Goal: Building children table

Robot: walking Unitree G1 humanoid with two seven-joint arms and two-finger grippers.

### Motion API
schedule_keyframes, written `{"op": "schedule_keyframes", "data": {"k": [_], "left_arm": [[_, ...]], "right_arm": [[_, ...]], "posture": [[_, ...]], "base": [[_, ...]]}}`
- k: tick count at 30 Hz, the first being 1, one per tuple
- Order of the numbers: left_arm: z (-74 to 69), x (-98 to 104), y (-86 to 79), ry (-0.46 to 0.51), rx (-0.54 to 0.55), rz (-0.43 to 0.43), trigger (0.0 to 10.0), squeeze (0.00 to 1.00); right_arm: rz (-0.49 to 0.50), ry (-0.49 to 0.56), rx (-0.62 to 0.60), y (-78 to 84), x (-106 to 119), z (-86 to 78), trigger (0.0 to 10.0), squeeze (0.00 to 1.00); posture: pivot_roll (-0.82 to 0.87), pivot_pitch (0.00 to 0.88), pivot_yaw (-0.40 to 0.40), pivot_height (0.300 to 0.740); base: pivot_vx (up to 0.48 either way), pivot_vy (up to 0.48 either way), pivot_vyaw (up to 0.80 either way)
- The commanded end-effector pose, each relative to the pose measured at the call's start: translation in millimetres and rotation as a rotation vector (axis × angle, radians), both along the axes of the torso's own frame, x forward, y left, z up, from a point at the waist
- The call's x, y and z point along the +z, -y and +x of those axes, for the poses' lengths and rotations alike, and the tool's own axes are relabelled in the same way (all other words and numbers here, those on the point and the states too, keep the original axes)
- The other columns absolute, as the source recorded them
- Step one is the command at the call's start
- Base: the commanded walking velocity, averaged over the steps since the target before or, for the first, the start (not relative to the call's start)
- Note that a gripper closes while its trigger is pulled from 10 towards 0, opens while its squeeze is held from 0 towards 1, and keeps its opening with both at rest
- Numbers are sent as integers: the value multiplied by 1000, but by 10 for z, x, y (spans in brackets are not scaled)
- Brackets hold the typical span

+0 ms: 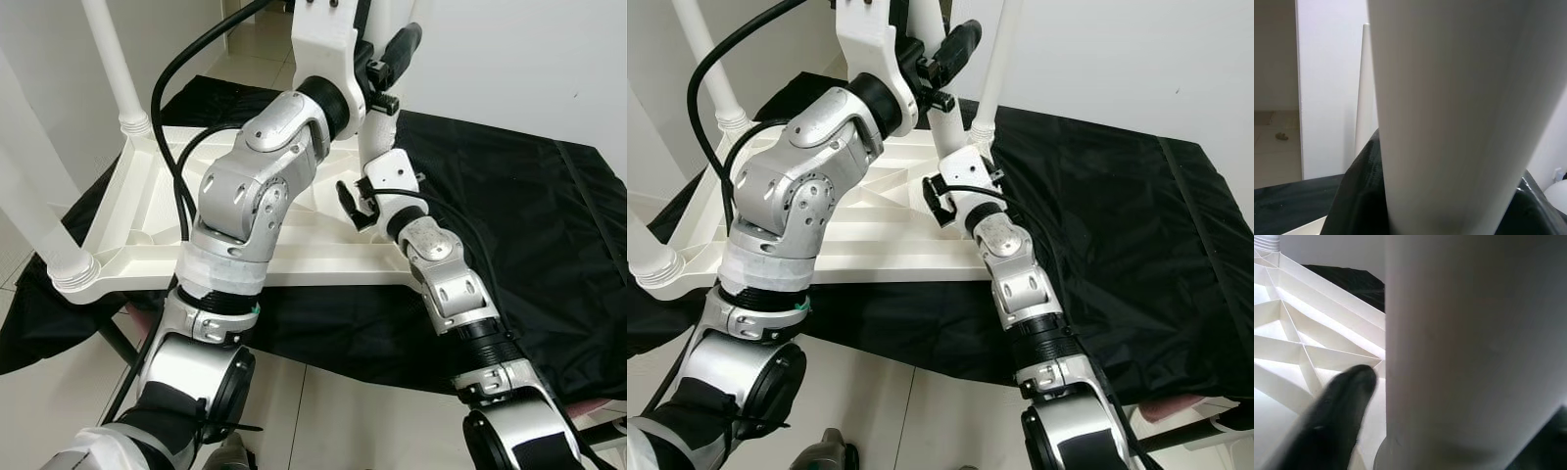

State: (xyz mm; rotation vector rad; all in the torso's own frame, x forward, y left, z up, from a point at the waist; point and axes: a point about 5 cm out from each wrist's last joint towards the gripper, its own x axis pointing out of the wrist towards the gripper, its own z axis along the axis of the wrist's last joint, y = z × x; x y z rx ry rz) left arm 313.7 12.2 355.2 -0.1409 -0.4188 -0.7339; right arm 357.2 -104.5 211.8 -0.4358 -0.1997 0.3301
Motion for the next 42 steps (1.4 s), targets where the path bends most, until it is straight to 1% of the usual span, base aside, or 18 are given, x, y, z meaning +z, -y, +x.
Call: {"op": "schedule_keyframes", "data": {"k": [1,12,13,19,20,22,23,36,37,38,39,42], "left_arm": [[-61,33,92,25,-46,8,10000,0],[-61,28,101,26,-47,15,10000,0],[-60,17,103,20,-46,20,10000,0],[-58,-1,105,7,-55,19,10000,0],[-50,-9,102,4,-55,22,10000,0],[-50,-9,102,4,-55,22,10000,0],[-42,-14,98,4,-53,24,10000,0],[-41,-16,83,0,-51,17,10000,0],[-44,-18,82,-1,-52,15,10000,200],[-44,-18,82,-1,-52,15,10000,200],[-50,-19,83,-3,-59,11,10000,1000],[-57,-20,86,-5,-65,9,10000,1000]], "right_arm": [[-22,17,12,-2,46,9,0,0],[-67,23,24,1,25,-1,0,0],[-89,22,51,-22,5,-21,0,0],[-97,21,77,-48,-18,-45,0,0],[-101,23,84,-60,-22,-53,9647,0],[-101,23,84,-60,-22,-53,9647,0],[-105,24,93,-73,-27,-63,10000,0],[-108,27,113,-102,-42,-95,10000,0],[-105,24,114,-102,-44,-93,10000,0],[-105,24,114,-102,-44,-93,10000,0],[-99,21,114,-104,-41,-91,10000,0],[-93,17,112,-106,-39,-87,10000,0]], "posture": [[128,7,-55,740],[128,8,-55,740],[130,9,-54,740],[132,10,-55,740],[132,10,-55,740],[132,10,-55,740],[131,12,-54,740],[133,18,-55,740],[134,18,-55,740],[134,18,-55,740],[135,18,-59,740],[135,18,-59,740]], "base": [[0,0,0],[0,0,0],[0,0,0],[0,0,0],[0,0,0],[0,0,0],[0,0,0],[0,0,0],[0,0,0],[0,0,0],[0,0,0],[0,0,0]]}}
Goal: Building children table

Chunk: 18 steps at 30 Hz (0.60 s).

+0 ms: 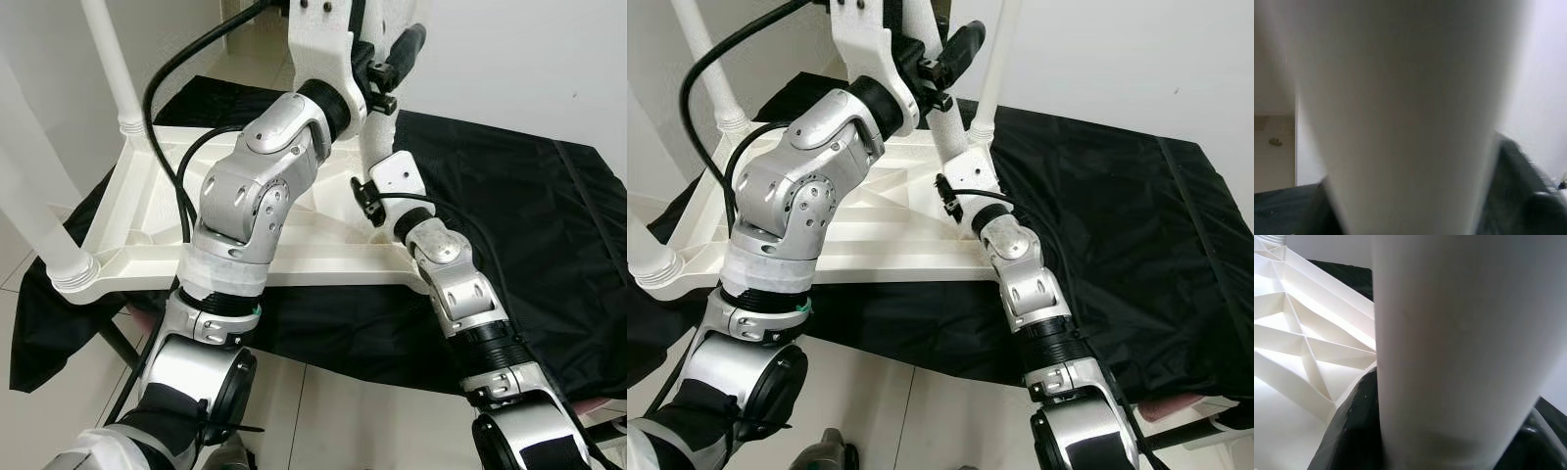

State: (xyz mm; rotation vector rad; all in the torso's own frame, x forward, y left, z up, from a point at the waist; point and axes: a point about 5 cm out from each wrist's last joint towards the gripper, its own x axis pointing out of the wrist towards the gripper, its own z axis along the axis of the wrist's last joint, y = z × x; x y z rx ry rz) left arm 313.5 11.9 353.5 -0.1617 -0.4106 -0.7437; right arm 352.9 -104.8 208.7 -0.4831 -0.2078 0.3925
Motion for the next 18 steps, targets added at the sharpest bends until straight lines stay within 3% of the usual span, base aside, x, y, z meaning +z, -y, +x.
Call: {"op": "schedule_keyframes", "data": {"k": [1,2,3,4,5,7,11,14,17,18], "left_arm": [[-60,-1,84,9,-54,21,10000,1000],[-67,-4,86,10,-59,22,10000,1000],[-76,-8,89,13,-64,25,10000,153],[-76,-8,89,13,-64,25,10000,153],[-82,-10,91,16,-67,26,10000,0],[-82,-10,91,16,-67,26,10000,0],[-116,-82,53,-1,-85,3,10000,0],[-116,-82,53,-1,-85,3,10000,0],[-119,-140,-11,-21,-95,-31,10000,0],[-110,-178,-63,-29,-95,-46,10000,0]], "right_arm": [[-34,9,50,-111,-7,-38,10000,0],[-20,2,43,-113,-9,-31,10000,0],[2,-11,36,-113,-11,-23,10000,0],[2,-11,36,-113,-11,-23,10000,0],[18,-19,32,-113,-13,-19,10000,0],[18,-19,32,-113,-13,-19,10000,0],[144,-57,-31,-67,0,13,10000,0],[144,-57,-31,-67,0,13,10000,0],[223,-74,-71,-37,5,31,10000,0],[312,-91,-106,-14,3,42,10000,0]], "posture": [[135,18,-59,740],[137,12,-65,740],[138,9,-68,740],[138,9,-68,740],[138,9,-68,740],[138,9,-68,740],[134,0,-70,740],[134,0,-70,740],[128,0,-67,740],[124,0,-64,740]], "base": [[0,0,0],[0,0,0],[0,0,0],[0,0,0],[0,0,0],[0,0,0],[0,0,0],[0,0,0],[0,0,0],[0,0,0]]}}
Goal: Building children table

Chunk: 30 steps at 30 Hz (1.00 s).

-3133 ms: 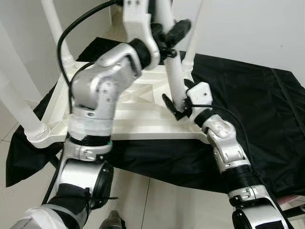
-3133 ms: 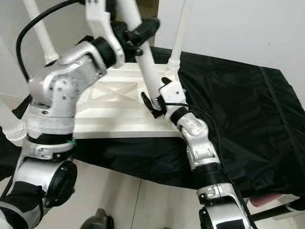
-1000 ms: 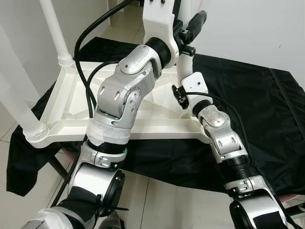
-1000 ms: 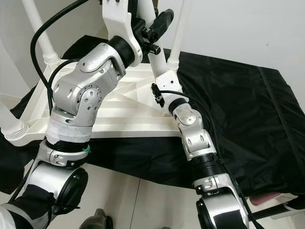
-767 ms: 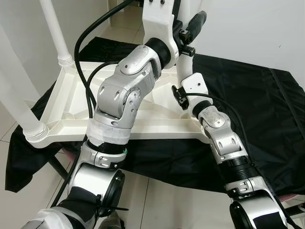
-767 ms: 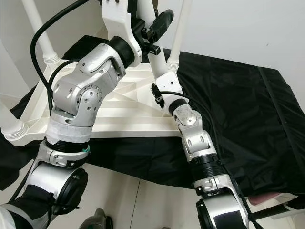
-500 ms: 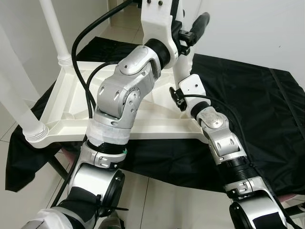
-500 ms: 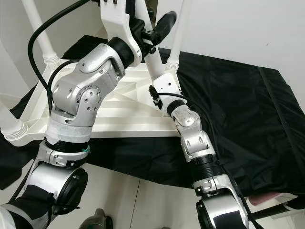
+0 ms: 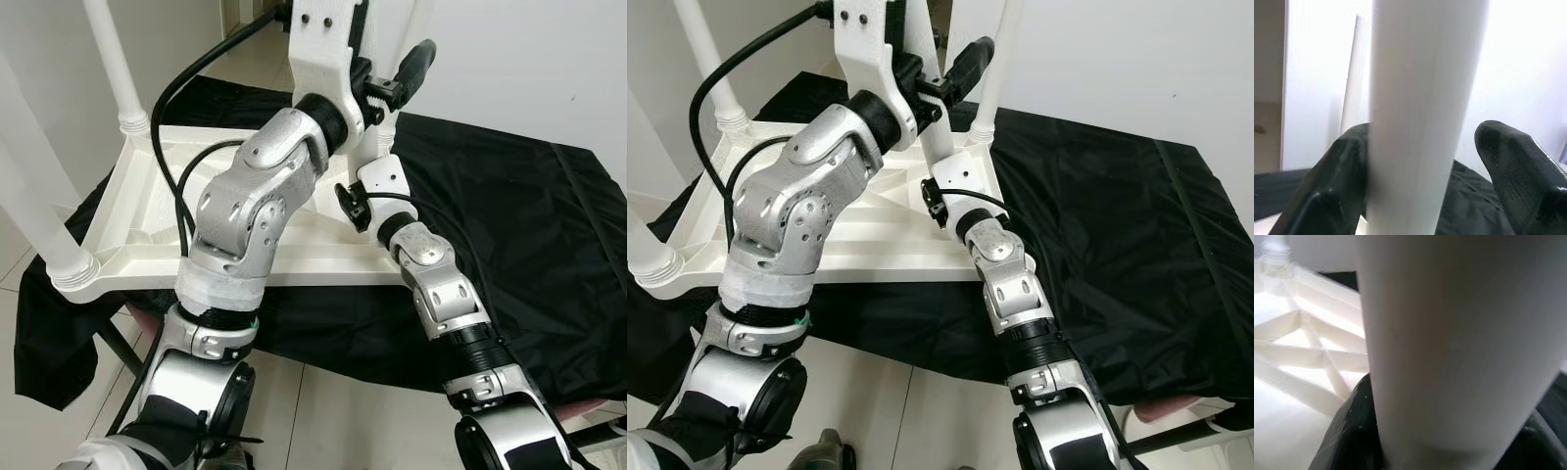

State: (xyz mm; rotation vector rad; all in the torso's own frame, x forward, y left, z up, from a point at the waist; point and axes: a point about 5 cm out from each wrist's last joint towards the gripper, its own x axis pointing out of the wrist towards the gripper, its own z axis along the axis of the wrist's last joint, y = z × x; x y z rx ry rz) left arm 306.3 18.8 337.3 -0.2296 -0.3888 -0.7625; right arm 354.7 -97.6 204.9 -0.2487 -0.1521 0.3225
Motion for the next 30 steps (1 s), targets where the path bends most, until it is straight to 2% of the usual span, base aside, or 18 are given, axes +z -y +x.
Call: {"op": "schedule_keyframes", "data": {"k": [1,2,7,8,9,10,11,12,15,16,18,19,21,23,25,26,27,30], "left_arm": [[-38,-16,6,12,-61,1,10000,0],[-12,-72,-83,-1,-53,-15,10000,0],[-3,-84,-111,-1,-47,-19,10000,0],[16,-81,-176,37,-4,-18,10000,0],[16,-81,-176,37,-4,-18,10000,0],[47,-105,-223,28,22,-17,10000,0],[47,-105,-223,28,22,-17,10000,0],[82,-149,-260,13,56,-4,10000,0],[110,-208,-286,-7,87,12,10000,0],[131,-279,-296,-34,110,31,10000,0],[188,-571,-316,-124,174,105,10000,0],[197,-648,-320,-146,182,127,10000,0],[202,-764,-324,-163,190,165,10000,0],[202,-764,-324,-163,190,165,10000,0],[206,-935,-330,-195,203,212,10000,0],[206,-935,-330,-195,203,212,10000,0],[190,-1024,-323,-204,202,236,10000,0],[176,-1089,-313,-208,198,258,10000,0]], "right_arm": [[83,-8,-46,59,41,23,10000,0],[193,-33,-103,100,24,34,10000,0],[210,-37,-116,111,17,36,10000,0],[244,-41,-159,160,-7,39,10000,0],[244,-41,-159,160,-7,39,10000,0],[303,-57,-212,224,-36,46,10000,0],[303,-57,-212,224,-36,46,10000,0],[338,-58,-261,293,-55,48,10000,0],[329,-36,-319,368,-60,45,10000,0],[299,-13,-353,419,-64,38,10000,0],[250,-21,-276,483,-149,-15,10000,0],[262,-27,-265,503,-165,-34,10000,0],[287,-32,-272,553,-185,-63,10000,0],[287,-32,-272,553,-185,-63,10000,0],[284,-21,-295,640,-206,-104,10000,0],[284,-21,-295,640,-206,-104,10000,0],[282,-18,-308,685,-221,-129,10000,0],[282,-16,-317,713,-232,-145,10000,0]], "posture": [[124,0,-64,740],[122,0,-62,740],[122,0,-61,740],[126,0,-56,740],[126,0,-56,740],[129,0,-53,740],[129,0,-53,740],[131,0,-48,740],[131,0,-41,740],[131,0,-35,740],[131,0,-35,740],[132,0,-34,740],[130,0,-35,740],[130,0,-35,740],[124,0,-34,740],[124,0,-34,740],[115,0,-30,740],[114,0,-30,740]], "base": [[0,0,0],[0,0,0],[0,0,0],[0,0,0],[0,0,0],[0,0,0],[0,0,0],[0,0,0],[0,0,0],[0,0,0],[0,0,0],[0,0,0],[0,0,0],[0,0,0],[0,0,0],[0,0,0],[0,0,0],[0,0,0]]}}
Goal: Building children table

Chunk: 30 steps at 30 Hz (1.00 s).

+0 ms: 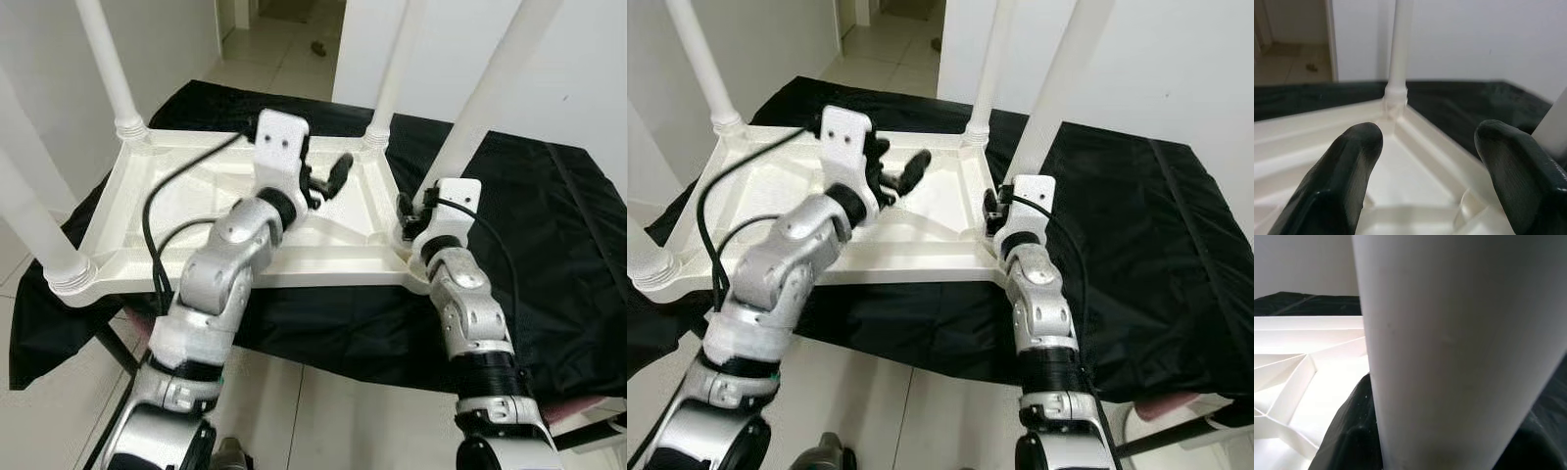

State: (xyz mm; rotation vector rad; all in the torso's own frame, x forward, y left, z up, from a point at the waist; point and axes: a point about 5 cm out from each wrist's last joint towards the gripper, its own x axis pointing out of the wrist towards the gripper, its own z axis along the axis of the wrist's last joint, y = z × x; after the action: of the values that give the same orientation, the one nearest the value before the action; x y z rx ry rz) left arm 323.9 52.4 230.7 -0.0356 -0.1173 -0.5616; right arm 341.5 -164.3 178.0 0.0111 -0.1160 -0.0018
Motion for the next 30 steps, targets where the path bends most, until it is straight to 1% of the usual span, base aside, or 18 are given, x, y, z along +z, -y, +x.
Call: {"op": "schedule_keyframes", "data": {"k": [1,2,4,6,7,9,11,13,14,15,16,17,18,23,30], "left_arm": [[-17,-93,47,8,-24,61,10000,0],[-17,-93,47,8,-24,61,10000,0],[-62,-247,107,23,-38,164,10000,0],[-62,-247,107,23,-38,164,10000,0],[-103,-327,146,36,-57,208,10000,0],[-184,-474,219,51,-100,249,10000,0],[-184,-474,219,51,-100,249,10000,0],[-232,-575,265,24,-145,256,10000,0],[-232,-575,265,24,-145,256,10000,0],[-358,-672,345,11,-285,286,10000,0],[-417,-703,369,21,-340,306,10000,0],[-417,-703,369,21,-340,306,10000,0],[-462,-729,379,25,-378,314,10000,0],[-528,-780,378,13,-423,323,10000,0],[-527,-805,369,16,-414,332,10000,0]], "right_arm": [[-11,27,-28,76,33,-33,10000,0],[-11,27,-28,76,33,-33,10000,0],[-23,40,-58,130,18,-86,10000,0],[-23,40,-58,130,18,-86,10000,0],[-30,37,-74,160,-11,-119,10000,0],[-37,26,-87,198,-75,-184,10000,0],[-37,26,-87,198,-75,-184,10000,0],[-36,18,-90,208,-112,-212,10000,0],[-36,18,-90,208,-112,-212,10000,0],[-34,9,-93,210,-130,-210,10000,0],[-34,8,-94,211,-130,-203,10000,0],[-34,8,-94,211,-130,-203,10000,0],[-38,9,-94,211,-127,-197,10000,0],[-61,24,-80,210,-85,-166,10000,0],[-74,28,-76,210,-83,-155,10000,0]], "posture": [[114,0,-29,740],[114,0,-29,740],[112,0,-26,740],[112,0,-26,740],[111,0,-21,740],[115,4,-20,740],[115,4,-20,740],[119,11,-22,740],[119,11,-22,740],[120,15,-23,740],[120,21,-23,740],[120,21,-23,740],[121,21,-23,740],[126,28,-25,740],[127,31,-24,740]], "base": [[0,0,0],[0,0,0],[0,0,0],[0,0,0],[0,0,0],[0,0,0],[0,0,0],[0,0,0],[0,0,0],[0,0,0],[0,0,0],[0,0,0],[0,0,0],[0,0,0],[0,0,0]]}}
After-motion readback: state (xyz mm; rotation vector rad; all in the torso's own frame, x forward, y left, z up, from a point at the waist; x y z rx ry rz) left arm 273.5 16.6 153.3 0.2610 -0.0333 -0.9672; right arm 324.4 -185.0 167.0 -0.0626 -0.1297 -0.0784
